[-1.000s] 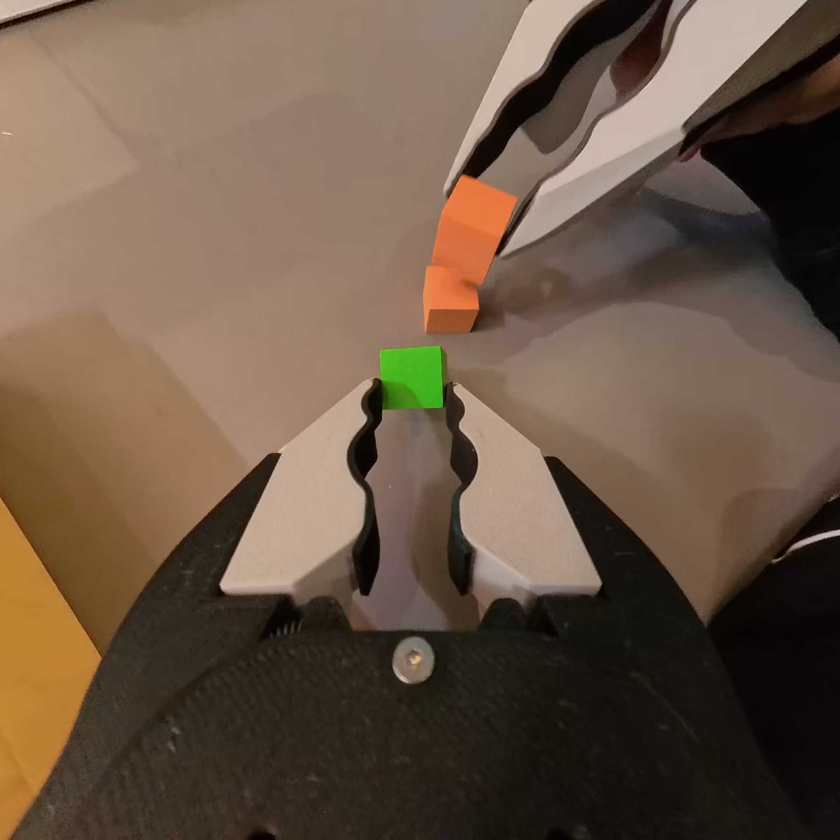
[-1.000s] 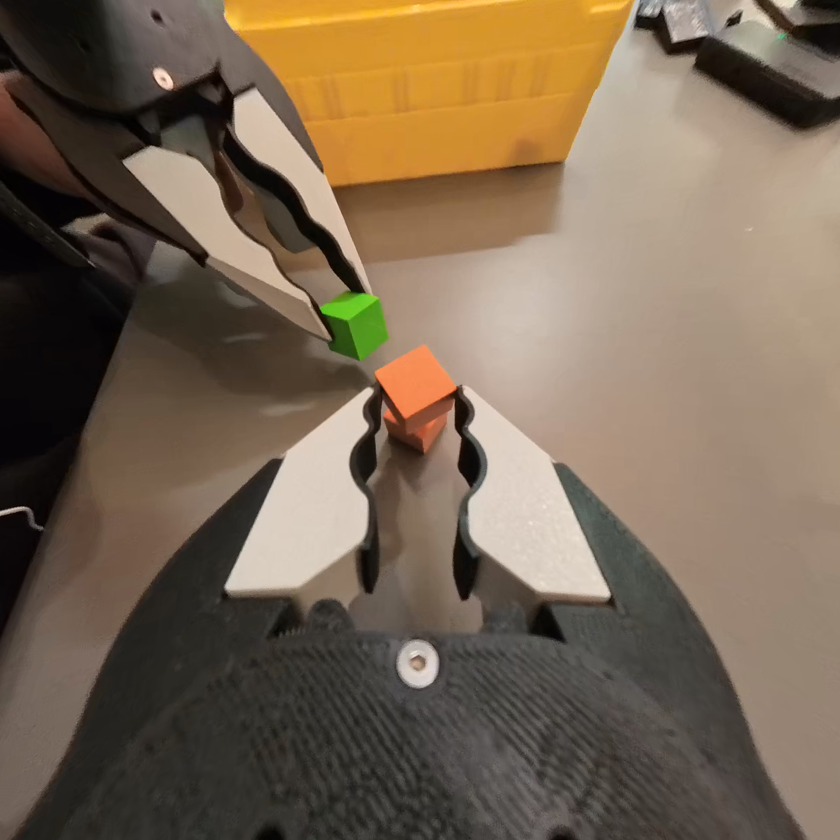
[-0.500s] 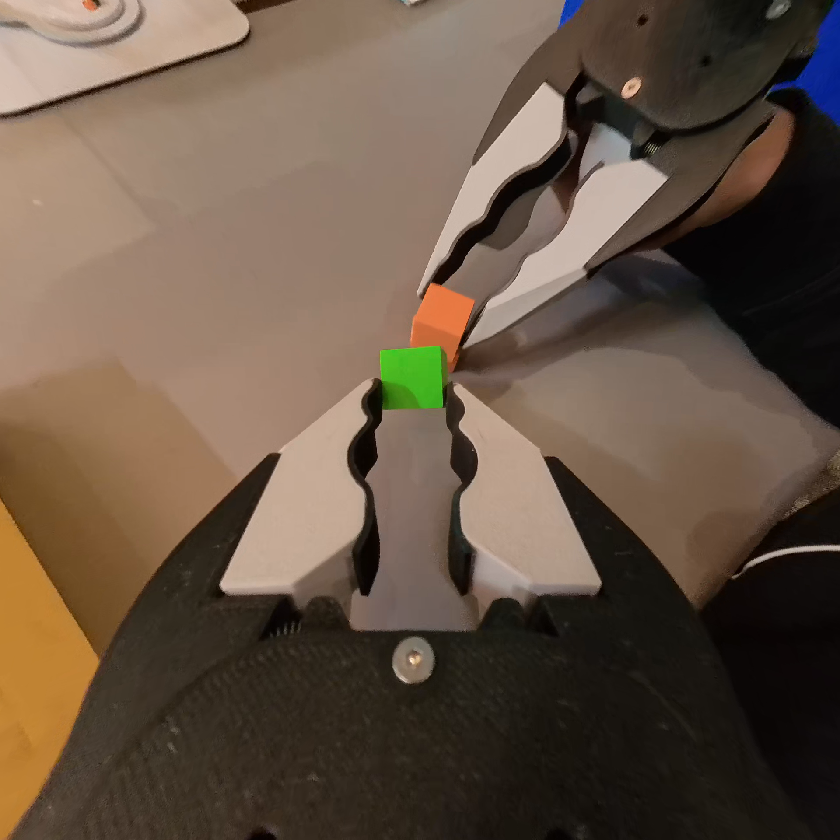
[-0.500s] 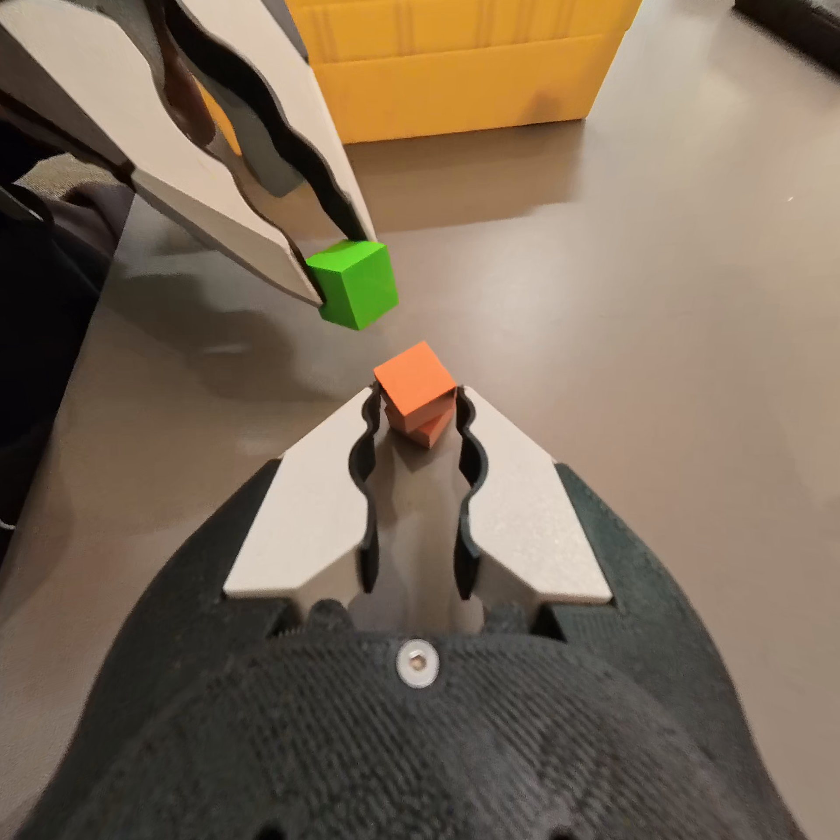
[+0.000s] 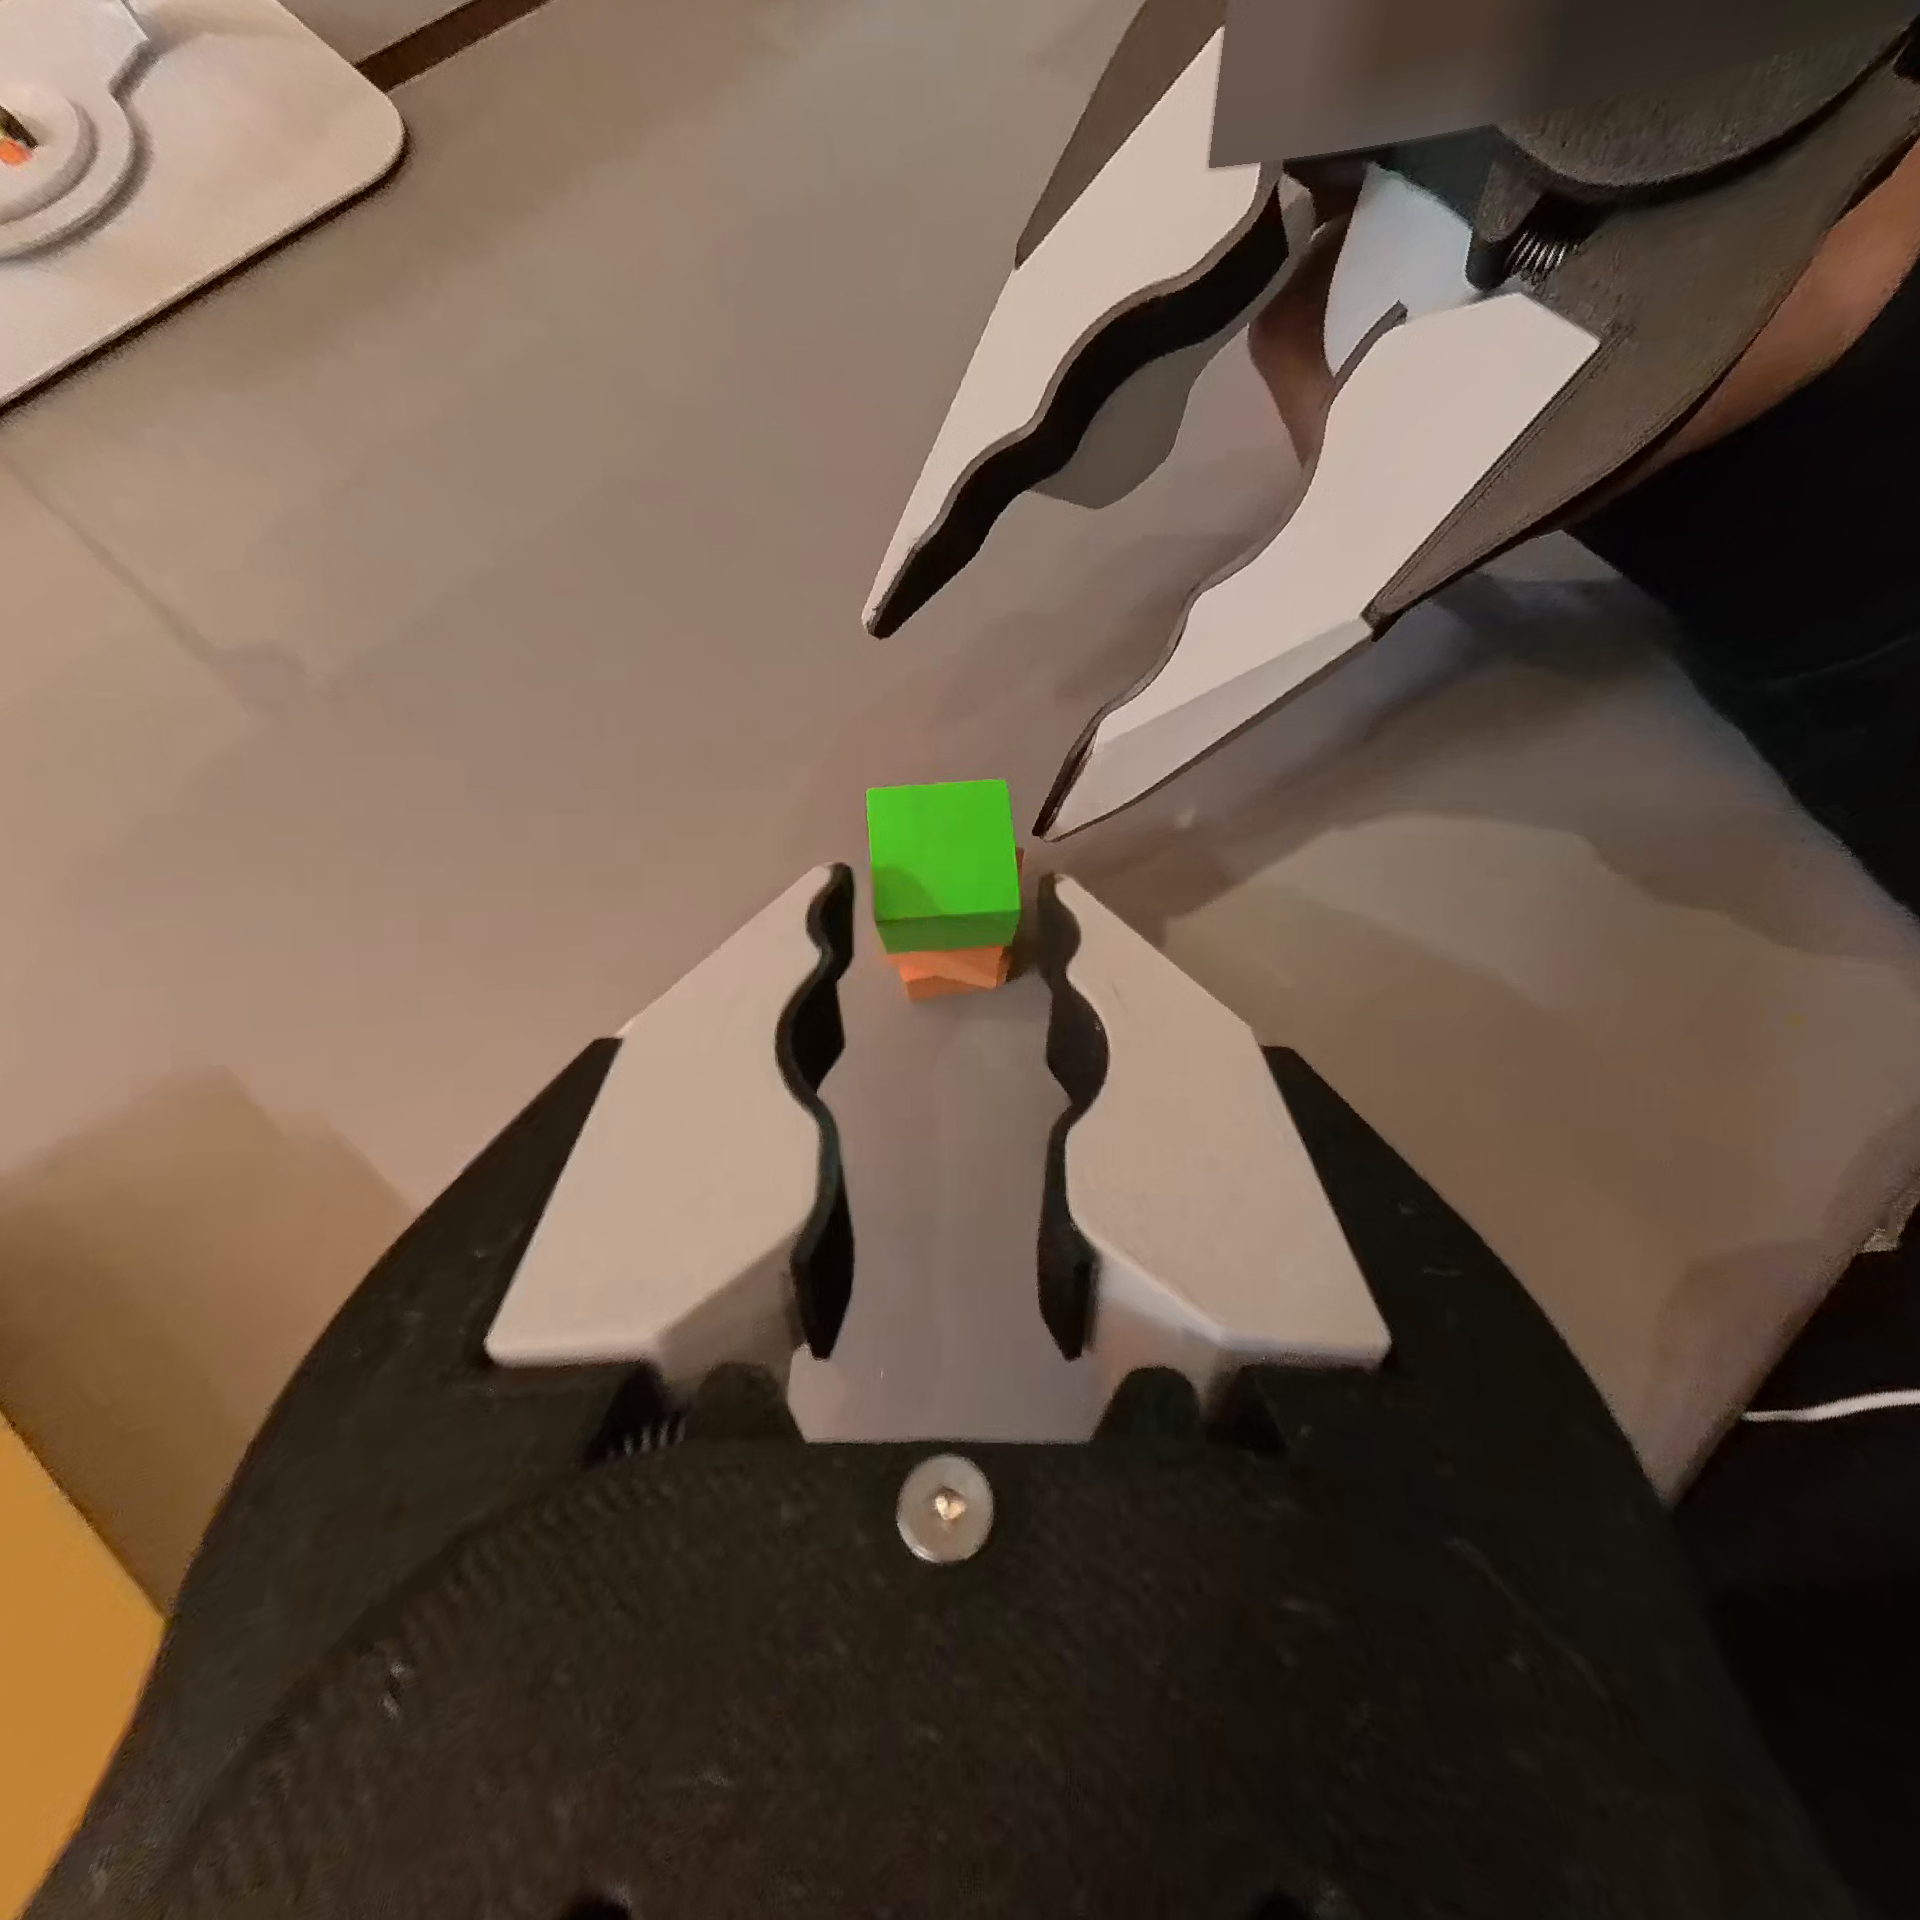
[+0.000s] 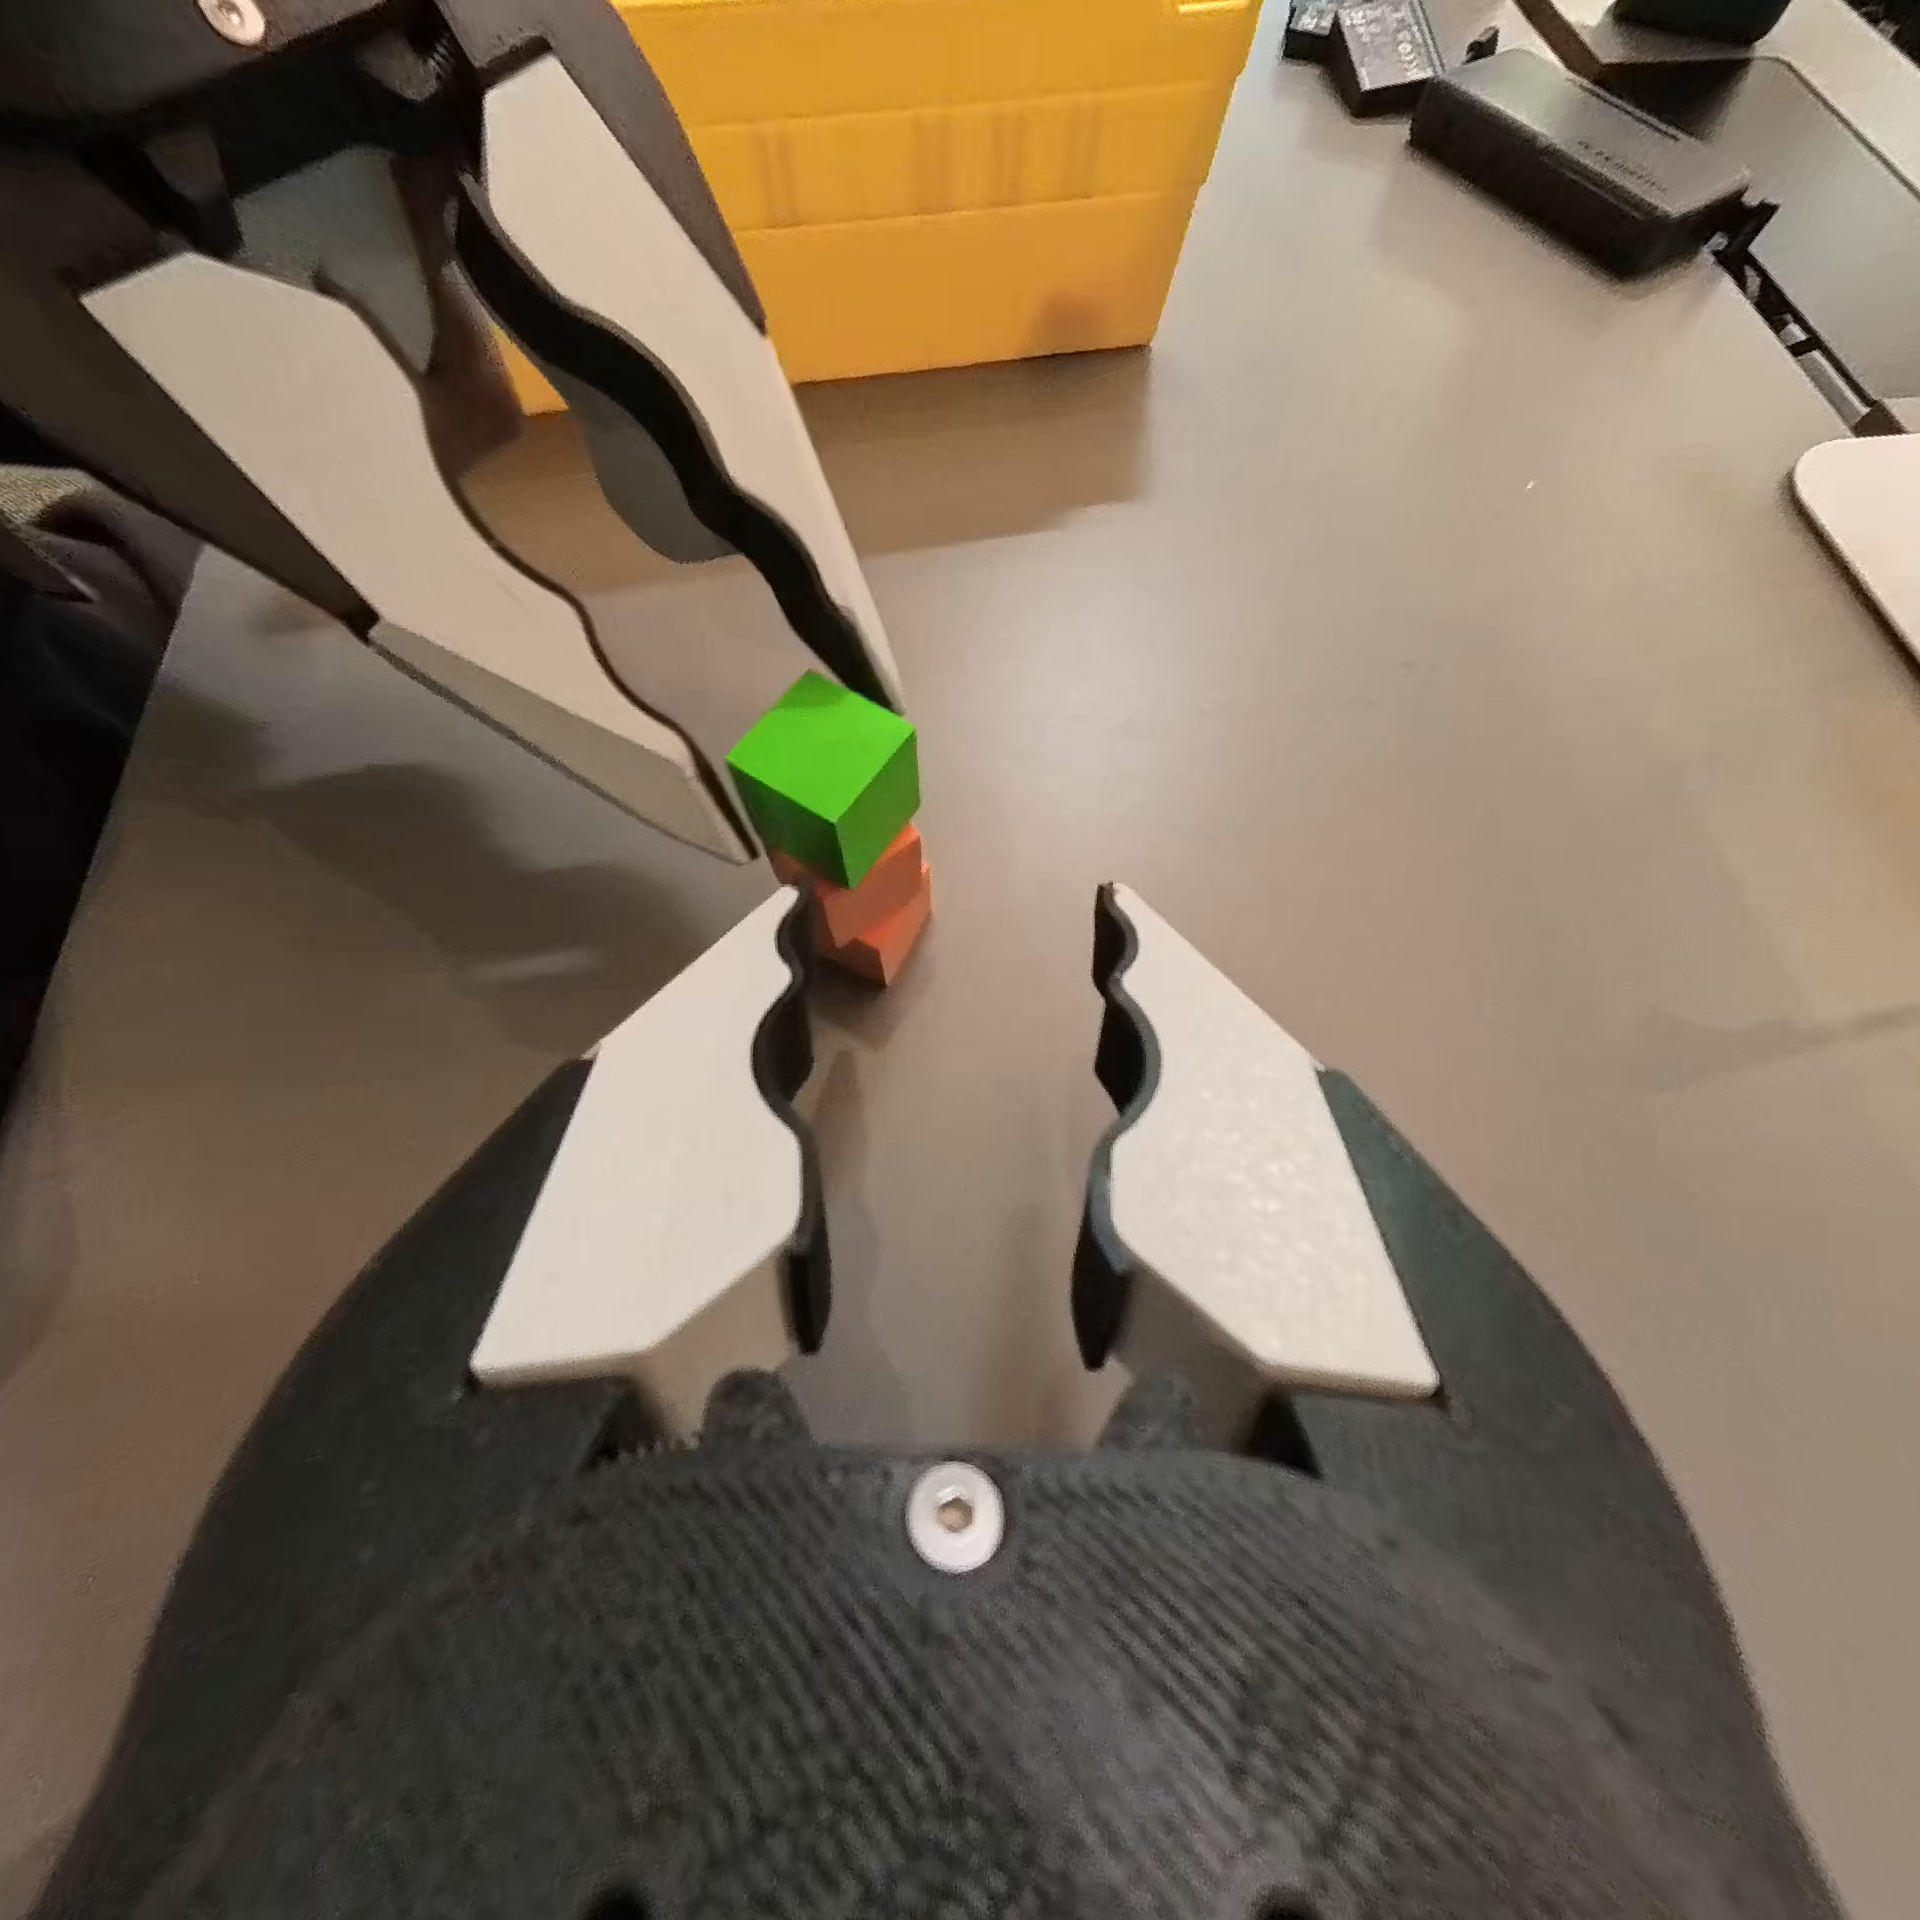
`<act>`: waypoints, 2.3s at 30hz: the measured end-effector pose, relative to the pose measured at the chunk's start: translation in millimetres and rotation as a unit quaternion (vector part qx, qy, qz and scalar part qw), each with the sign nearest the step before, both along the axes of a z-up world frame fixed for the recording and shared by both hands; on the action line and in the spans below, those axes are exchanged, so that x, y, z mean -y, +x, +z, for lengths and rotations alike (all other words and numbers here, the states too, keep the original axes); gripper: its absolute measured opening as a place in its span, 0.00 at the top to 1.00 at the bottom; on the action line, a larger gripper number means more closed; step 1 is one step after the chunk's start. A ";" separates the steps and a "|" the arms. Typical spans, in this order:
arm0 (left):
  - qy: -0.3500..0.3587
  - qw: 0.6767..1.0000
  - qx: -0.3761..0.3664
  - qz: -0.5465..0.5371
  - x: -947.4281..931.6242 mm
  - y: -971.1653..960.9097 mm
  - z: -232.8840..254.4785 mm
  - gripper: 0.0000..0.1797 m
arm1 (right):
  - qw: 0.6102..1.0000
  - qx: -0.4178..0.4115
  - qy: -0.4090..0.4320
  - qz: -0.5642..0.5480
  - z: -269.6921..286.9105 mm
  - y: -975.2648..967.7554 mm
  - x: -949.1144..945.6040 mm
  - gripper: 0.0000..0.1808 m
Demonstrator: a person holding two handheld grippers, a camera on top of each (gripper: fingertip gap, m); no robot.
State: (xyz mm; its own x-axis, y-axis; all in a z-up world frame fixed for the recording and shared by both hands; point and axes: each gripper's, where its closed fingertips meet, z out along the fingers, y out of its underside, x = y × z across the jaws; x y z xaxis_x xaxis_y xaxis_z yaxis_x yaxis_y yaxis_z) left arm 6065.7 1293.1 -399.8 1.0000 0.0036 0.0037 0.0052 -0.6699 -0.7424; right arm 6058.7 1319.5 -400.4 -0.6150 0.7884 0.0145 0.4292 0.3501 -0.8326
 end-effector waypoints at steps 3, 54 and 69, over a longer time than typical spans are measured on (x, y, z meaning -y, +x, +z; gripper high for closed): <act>0.006 1.000 -0.008 0.000 1.2 1.0 4.5 0.75 | 1.000 0.002 0.008 0.000 -2.3 -0.2 0.4 0.71; 0.142 0.929 0.023 0.342 290.6 -163.4 60.8 0.86 | 0.829 0.338 0.413 0.167 -17.2 -232.8 168.2 0.68; 0.223 0.932 0.037 0.285 305.5 -117.7 77.3 0.86 | 0.945 0.130 0.272 0.128 82.7 -194.0 180.3 0.87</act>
